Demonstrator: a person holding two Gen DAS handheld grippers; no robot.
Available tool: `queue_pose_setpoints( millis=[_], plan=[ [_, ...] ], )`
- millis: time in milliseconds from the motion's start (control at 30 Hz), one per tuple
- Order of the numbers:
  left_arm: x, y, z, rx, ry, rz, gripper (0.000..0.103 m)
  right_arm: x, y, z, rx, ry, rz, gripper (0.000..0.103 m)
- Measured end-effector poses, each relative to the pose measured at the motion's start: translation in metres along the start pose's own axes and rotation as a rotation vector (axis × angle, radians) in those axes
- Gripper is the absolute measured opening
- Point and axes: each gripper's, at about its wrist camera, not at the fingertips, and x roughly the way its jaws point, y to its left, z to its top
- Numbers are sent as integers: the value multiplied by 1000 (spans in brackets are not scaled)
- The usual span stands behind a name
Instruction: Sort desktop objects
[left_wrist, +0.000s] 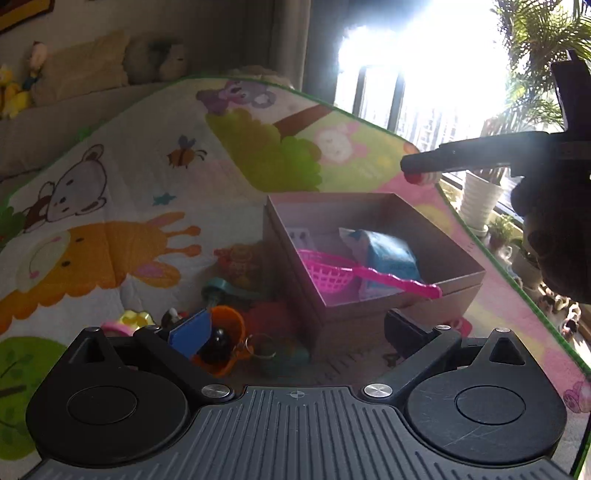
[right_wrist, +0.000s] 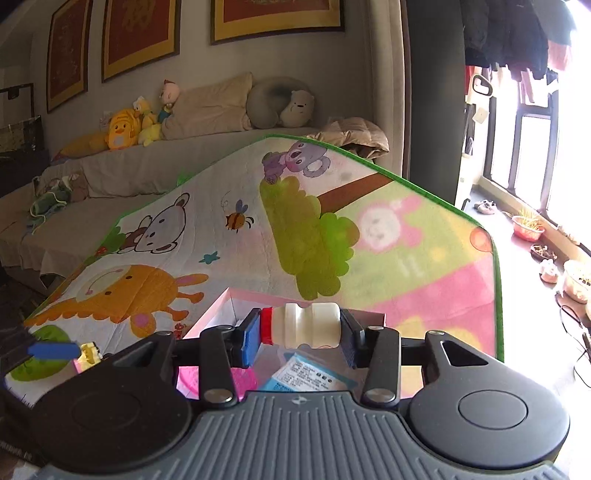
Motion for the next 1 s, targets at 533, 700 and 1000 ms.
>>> queue_pose_setpoints(
  millis=[533,700,1000],
  plan=[
    [-21,37,-72,-159,56,-1,103,60,64,-34,-155,321,98,18],
    [-24,42,-77,-178,46,-8,103,80,59,-21,-90,336,45,18],
    [-26,43,-79,-197,30,-22,103,89,115,30,-160,261,58,20]
  ],
)
